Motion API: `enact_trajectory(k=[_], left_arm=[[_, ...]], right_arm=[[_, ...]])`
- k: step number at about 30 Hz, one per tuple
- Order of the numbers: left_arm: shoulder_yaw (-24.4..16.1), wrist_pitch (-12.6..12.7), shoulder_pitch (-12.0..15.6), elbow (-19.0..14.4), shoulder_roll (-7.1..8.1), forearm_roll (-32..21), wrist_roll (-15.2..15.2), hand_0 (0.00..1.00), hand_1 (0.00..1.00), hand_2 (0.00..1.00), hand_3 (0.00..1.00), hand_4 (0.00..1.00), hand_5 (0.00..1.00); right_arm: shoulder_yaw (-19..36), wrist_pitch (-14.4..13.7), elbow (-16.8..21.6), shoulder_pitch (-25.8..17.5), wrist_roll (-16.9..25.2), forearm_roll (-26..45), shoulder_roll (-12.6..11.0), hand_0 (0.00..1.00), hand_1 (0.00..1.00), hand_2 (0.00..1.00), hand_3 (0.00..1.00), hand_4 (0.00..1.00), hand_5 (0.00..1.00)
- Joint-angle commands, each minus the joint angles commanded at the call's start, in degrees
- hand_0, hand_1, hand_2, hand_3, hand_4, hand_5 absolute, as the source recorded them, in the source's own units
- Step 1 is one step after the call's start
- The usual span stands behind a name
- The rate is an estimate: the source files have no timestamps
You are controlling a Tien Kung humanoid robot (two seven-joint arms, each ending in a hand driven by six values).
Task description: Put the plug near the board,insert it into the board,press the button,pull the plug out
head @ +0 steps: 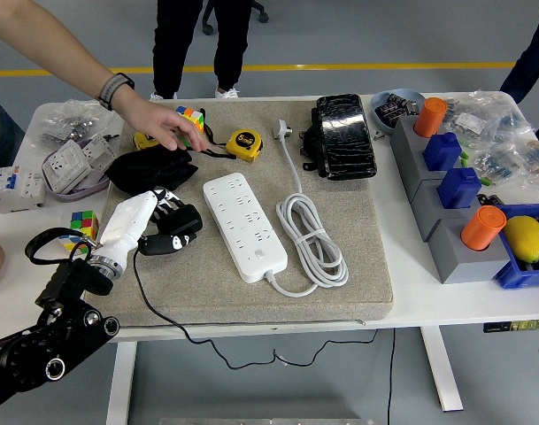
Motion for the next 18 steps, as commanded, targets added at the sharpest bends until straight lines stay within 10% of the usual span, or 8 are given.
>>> enact_trajectory(k=[4, 5, 18], left_arm=[[-0.1, -0.2, 0.0, -0.2, 0.07, 0.0, 0.0, 0.515, 0.574, 0.573, 0.593, 0.820, 0.106], [-0.2, -0.2, 0.1, -0.2, 0.09, -0.1, -0.1, 0.612, 0.676, 0.685, 0.681, 0.998, 0.282], [-3.2, -0.8, 1.7, -2.5, 0.39, -0.9, -1.5, 0.778, 0.825, 0.860, 0.784, 0.998, 0.488]], right_arm=[[0.1, 0.0, 0.0, 0.1, 0.0, -0.1, -0.1, 0.568, 0.634, 0.598, 0.536, 0.908, 0.458], [0.1, 0.0, 0.1, 0.1, 0.0, -0.1, -0.1, 0.568, 0.634, 0.599, 0.536, 0.909, 0.458], [-0.1, 0.0, 0.0, -0.1, 0.0, -0.1, 0.0, 0.568, 0.634, 0.600, 0.536, 0.909, 0.457]])
